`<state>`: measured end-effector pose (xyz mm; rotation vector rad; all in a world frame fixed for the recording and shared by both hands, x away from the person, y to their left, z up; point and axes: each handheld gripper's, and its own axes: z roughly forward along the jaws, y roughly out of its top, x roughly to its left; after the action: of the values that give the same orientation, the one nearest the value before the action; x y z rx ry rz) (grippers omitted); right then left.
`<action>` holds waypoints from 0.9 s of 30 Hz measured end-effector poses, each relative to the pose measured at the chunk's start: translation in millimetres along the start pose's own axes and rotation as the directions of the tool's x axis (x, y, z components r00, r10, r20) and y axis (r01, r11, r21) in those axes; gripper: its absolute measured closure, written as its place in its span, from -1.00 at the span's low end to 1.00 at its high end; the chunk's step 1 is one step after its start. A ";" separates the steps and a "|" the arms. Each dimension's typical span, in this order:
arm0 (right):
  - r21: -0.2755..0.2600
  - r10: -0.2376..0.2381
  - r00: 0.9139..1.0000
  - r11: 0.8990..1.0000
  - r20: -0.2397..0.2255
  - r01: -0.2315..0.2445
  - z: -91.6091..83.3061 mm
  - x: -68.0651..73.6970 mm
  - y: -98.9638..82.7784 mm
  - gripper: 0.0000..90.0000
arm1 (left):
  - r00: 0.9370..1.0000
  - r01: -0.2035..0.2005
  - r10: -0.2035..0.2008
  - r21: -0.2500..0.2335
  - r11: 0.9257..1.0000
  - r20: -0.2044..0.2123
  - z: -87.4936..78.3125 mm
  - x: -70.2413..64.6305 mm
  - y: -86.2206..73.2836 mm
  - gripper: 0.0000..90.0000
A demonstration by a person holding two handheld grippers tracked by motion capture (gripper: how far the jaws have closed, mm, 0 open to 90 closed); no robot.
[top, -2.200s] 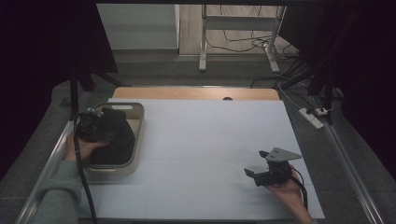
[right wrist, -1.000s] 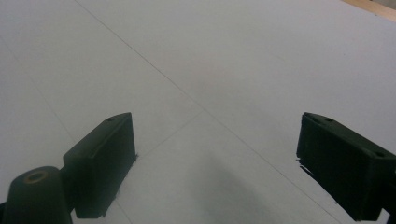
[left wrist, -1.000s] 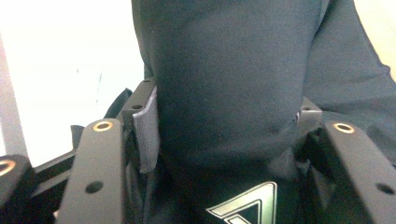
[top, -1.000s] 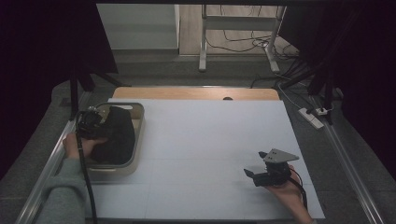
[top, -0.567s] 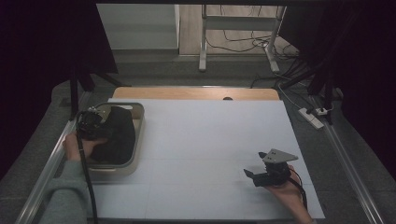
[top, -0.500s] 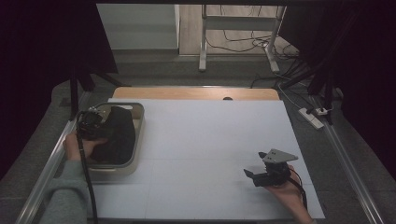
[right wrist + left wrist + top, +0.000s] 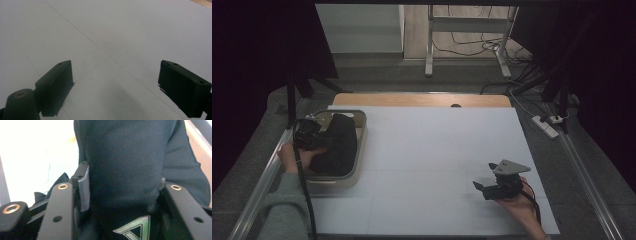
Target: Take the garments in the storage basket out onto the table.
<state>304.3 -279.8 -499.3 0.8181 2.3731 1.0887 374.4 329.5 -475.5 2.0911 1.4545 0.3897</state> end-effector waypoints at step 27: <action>-0.039 0.016 1.000 0.999 -0.008 -0.017 -2.6 -3.7 0.3 -0.72 | 0.996 0.020 0.002 -0.239 0.971 0.092 -41.9 -2.0 -7.8 0.16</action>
<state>305.7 -283.5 -497.1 0.8230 2.3480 1.1426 345.5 341.3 -446.3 1.8847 1.2947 0.4375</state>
